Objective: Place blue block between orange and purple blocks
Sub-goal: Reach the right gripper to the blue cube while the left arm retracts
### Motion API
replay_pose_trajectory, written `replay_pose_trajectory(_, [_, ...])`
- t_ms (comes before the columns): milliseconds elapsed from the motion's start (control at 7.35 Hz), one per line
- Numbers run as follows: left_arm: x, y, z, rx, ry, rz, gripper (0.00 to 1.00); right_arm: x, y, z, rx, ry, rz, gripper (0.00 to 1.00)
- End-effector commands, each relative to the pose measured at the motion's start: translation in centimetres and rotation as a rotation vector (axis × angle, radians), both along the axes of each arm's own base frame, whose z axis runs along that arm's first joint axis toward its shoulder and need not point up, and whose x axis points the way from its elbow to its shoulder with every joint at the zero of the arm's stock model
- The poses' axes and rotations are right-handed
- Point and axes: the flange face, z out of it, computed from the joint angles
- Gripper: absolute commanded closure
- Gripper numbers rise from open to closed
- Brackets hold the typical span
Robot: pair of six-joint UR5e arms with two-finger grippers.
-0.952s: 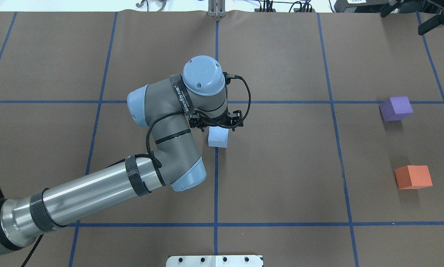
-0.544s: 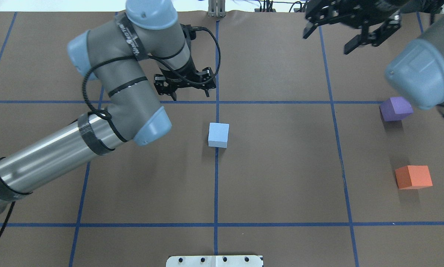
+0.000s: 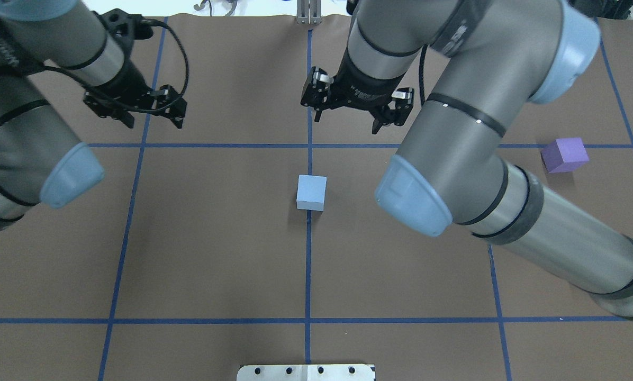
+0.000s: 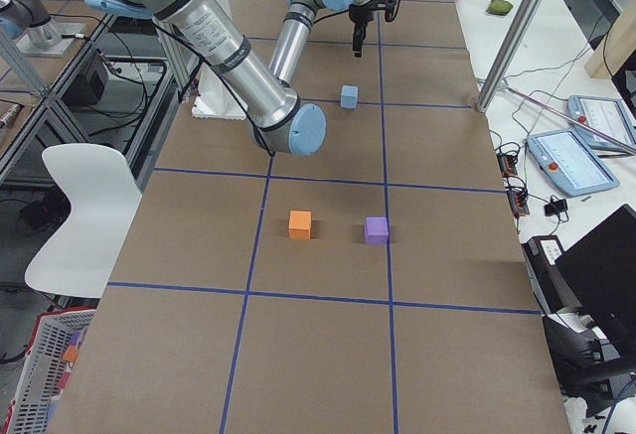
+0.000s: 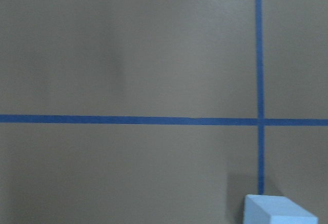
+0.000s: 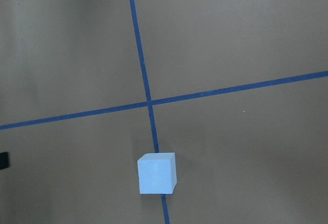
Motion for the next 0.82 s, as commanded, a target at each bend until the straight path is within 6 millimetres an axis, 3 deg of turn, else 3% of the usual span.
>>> replay_pose_trajectory(0, [-9.3, 1.8, 6.2, 0.017, -0.061, -0.046, 0.0, -9.2, -0.2, 2.9, 0.012, 0.025, 0.007, 0.01])
replay_pose_trajectory(136, [-11.5, 1.7, 7.9, -0.006, -0.073, -0.083, 0.0, -12.0, -0.1, 4.6, -0.007, 0.048, -0.007, 0.01])
replay_pose_trajectory(408, [-12.1, 0.5, 9.9, -0.053, -0.155, -0.198, 0.0, -16.0, 1.5, 7.4, 0.008, 0.125, -0.03, 0.01])
replay_pose_trajectory(680, [-12.6, 0.5, 11.6, -0.047, -0.21, -0.22, 0.0, -18.4, 1.1, 10.0, 0.009, 0.146, -0.039, 0.01])
